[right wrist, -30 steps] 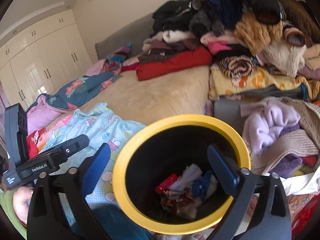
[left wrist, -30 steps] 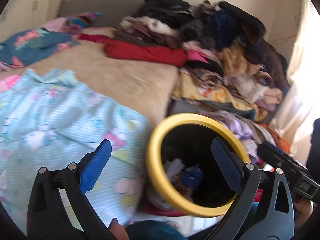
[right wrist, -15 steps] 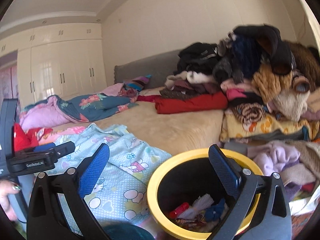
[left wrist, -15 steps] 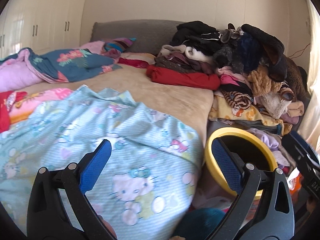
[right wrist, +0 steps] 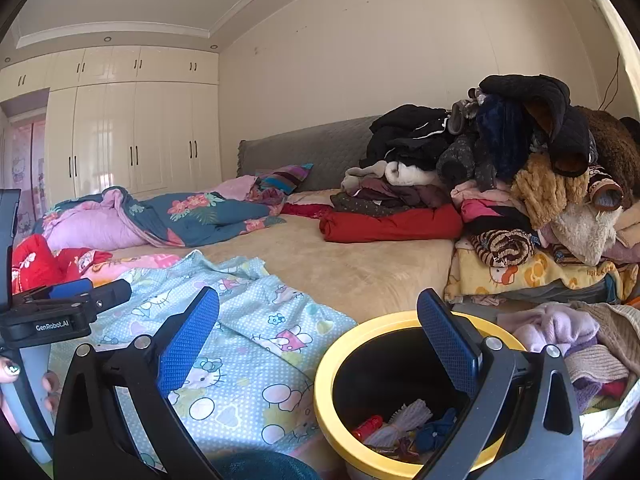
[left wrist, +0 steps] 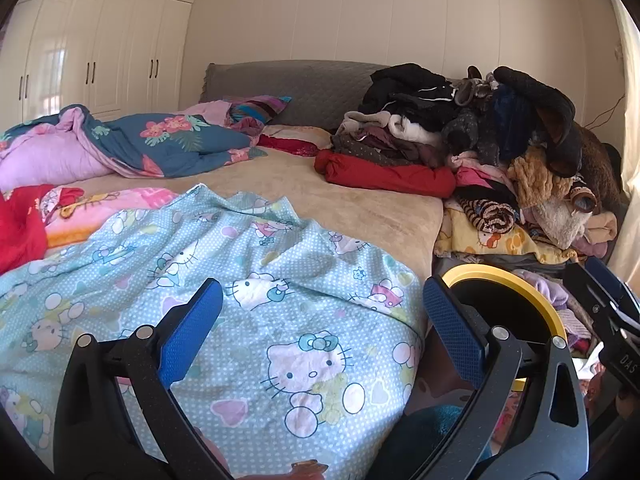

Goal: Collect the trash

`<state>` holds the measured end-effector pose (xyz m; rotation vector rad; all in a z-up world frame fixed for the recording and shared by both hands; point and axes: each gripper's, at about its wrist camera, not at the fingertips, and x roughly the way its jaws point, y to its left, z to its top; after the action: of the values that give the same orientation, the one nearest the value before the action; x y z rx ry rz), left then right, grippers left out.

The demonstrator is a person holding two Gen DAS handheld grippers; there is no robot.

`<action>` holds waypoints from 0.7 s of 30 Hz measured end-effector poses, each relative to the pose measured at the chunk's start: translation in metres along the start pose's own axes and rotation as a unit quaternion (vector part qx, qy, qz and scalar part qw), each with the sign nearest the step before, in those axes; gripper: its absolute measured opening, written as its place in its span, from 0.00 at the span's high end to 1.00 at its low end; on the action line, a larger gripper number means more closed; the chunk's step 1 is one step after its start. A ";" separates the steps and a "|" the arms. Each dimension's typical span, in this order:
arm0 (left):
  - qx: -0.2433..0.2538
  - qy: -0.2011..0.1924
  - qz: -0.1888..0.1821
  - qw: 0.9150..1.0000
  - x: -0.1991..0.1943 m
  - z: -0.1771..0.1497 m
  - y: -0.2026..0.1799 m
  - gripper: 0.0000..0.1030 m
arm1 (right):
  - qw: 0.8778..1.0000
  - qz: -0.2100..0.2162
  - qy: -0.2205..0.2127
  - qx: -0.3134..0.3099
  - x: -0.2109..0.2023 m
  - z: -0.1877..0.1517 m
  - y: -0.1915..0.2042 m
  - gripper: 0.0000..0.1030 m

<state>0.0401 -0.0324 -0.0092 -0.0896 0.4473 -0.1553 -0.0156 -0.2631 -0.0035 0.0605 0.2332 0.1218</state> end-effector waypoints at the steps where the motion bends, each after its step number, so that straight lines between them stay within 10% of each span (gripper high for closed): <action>1: -0.001 0.000 0.000 1.000 0.000 0.000 0.000 0.11 | 1.000 -0.001 0.001 -0.001 0.000 -0.001 0.000 0.06; 21: 0.001 -0.001 -0.001 1.000 -0.001 0.000 -0.002 0.11 | 1.000 -0.001 0.003 0.005 0.000 -0.006 0.000 0.06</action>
<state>0.0389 -0.0340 -0.0087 -0.0891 0.4451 -0.1577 -0.0166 -0.2628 -0.0094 0.0701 0.2393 0.1185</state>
